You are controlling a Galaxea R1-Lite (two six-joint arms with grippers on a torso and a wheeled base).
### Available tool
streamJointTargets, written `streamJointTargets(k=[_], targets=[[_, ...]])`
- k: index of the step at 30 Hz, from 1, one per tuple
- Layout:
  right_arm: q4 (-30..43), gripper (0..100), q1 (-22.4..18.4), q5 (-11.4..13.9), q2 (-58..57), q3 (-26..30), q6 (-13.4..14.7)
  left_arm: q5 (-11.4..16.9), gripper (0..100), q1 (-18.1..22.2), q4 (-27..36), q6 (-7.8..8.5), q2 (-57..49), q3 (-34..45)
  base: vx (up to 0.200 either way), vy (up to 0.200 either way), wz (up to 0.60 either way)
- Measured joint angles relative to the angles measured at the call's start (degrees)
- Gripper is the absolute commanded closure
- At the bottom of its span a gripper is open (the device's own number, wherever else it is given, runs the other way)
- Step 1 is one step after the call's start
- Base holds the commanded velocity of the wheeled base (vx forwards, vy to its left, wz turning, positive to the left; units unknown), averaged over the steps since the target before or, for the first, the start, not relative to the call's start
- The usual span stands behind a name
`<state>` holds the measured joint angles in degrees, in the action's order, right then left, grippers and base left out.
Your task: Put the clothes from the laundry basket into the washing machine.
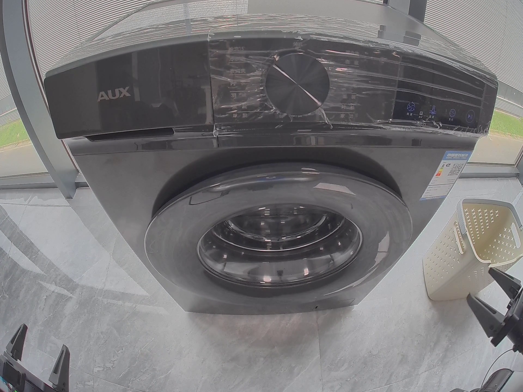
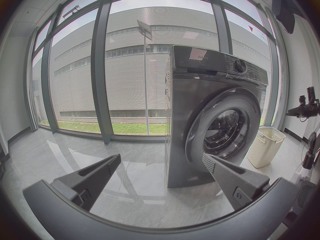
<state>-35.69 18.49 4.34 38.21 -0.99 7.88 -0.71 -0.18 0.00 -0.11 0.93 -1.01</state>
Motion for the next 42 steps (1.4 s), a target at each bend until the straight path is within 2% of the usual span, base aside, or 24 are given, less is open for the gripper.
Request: streamJointTargets(k=[4, 7, 18, 20, 22, 24, 32, 37, 42], targets=[[5.71, 0, -4.61, 0.59, -8.86, 0.0, -0.57, 0.11, 0, 0.0, 0.0, -0.02, 0.0, 0.0, 0.0, 0.0, 0.0], [12.65, 0, -8.57, 1.1, -16.41, -0.02, -1.07, 0.22, 0, 0.0, 0.0, -0.05, 0.0, 0.0, 0.0, 0.0, 0.0], [31.1, 0, -16.68, 1.95, -32.65, -0.02, -3.83, 0.3, 0, 0.0, 0.0, -0.05, 0.0, 0.0, 0.0, 0.0, 0.0], [31.73, 0, -17.7, 1.24, -34.0, -0.02, -4.18, 0.3, 0, 0.02, 0.0, -0.05, 0.0, 0.0, 0.0, 0.0, 0.0], [31.89, 0, -18.31, -1.41, -35.29, -0.02, -4.44, 0.3, 0, 0.02, 0.0, -0.05, 0.0, 0.0, 0.0, 0.0, 0.0], [32.0, 0, -18.59, -2.73, -35.97, -0.02, -4.71, 0.28, 0, 0.02, 0.0, -0.05, 0.0, 0.0, 0.0, 0.0, 0.0], [32.17, 0, -18.79, -3.45, -37.27, -0.02, -5.32, 0.28, 0, 0.0, 0.0, -0.05, 0.0, 0.0, 0.0, 0.0, 0.0], [34.88, 0, -18.87, -6.8, -37.47, -0.02, -5.78, 0.17, 0, 0.0, -0.02, -0.02, 0.0, 0.0, 0.0, 0.0, 0.0], [34.69, 0, -18.82, -7.05, -37.55, -0.02, -6.31, 0.05, 0, 0.0, 0.0, -0.05, 0.0, 0.0, 0.0, 0.0, 0.0]])
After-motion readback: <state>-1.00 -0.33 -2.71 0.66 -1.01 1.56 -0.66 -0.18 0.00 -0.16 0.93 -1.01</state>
